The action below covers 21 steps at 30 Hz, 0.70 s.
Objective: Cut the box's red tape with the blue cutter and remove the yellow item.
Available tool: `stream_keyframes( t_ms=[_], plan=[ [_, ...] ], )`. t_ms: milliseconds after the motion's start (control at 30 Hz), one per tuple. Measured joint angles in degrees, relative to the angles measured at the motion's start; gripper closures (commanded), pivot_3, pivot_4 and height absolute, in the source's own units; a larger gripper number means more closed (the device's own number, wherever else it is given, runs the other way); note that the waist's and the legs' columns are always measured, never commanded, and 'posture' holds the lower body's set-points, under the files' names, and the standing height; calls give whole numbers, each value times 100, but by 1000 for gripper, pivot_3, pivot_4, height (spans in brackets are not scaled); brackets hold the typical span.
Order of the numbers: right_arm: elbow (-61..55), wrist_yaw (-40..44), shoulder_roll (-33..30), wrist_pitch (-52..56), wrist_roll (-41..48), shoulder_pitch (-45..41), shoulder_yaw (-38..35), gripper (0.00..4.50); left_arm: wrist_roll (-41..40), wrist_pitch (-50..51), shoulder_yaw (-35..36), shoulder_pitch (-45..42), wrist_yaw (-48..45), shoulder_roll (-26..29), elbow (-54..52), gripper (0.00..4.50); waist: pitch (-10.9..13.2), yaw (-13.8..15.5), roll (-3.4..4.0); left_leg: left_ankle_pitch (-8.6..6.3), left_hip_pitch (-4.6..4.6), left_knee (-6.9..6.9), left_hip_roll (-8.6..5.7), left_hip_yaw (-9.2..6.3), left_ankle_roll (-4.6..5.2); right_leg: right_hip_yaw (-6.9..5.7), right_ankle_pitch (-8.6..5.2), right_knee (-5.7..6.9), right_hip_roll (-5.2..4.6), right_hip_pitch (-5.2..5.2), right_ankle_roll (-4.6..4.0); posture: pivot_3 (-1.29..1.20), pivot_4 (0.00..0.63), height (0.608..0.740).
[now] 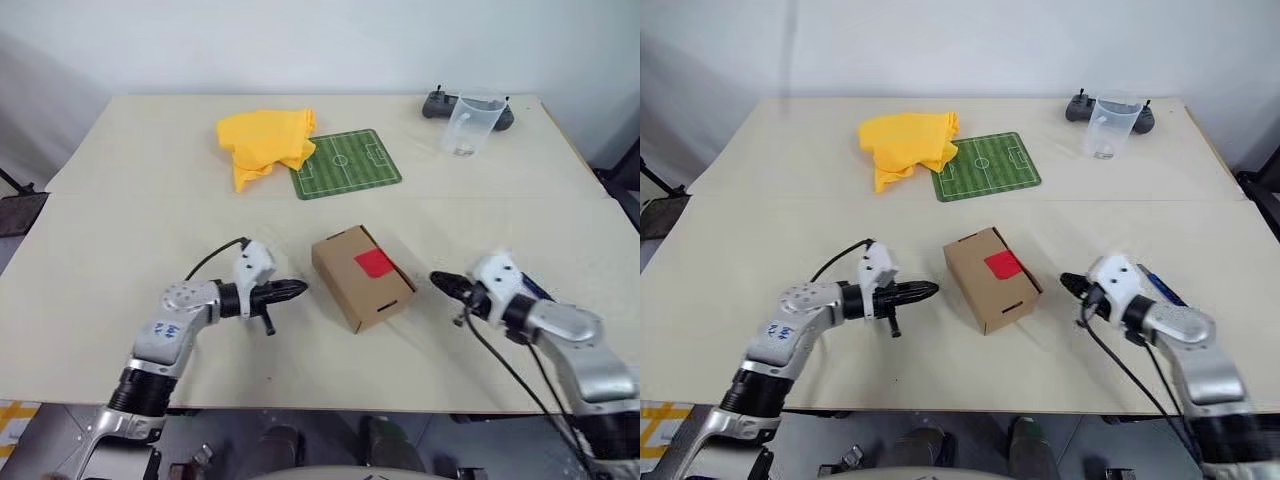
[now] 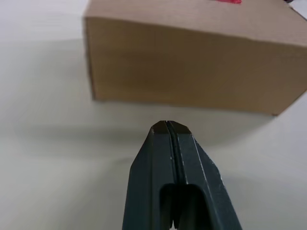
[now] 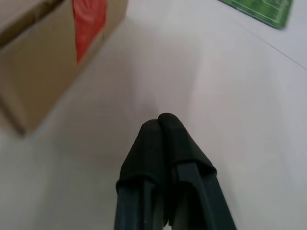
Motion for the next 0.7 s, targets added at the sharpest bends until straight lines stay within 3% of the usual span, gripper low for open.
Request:
stream_keyframes(
  t_ms=[200, 700],
  plan=[
    [-75, 226, 207, 231, -64, -85, 433, 4479, 92, 103, -205, -194, 85, -118, 103, 4500, 0, -13, 0, 0, -1, -2, 1, -2, 0, -3, 0, -3, 0, 1, 0, 0, 150, 740],
    [-2497, 76, 60, 2524, 329, 756, 616, 4479, -14, 352, -348, -120, -488, 252, -1, 4500, 0, -7, 0, -3, -2, -5, 4, -8, -1, -4, -3, -8, -4, 2, -4, 0, 150, 740]
  ],
)
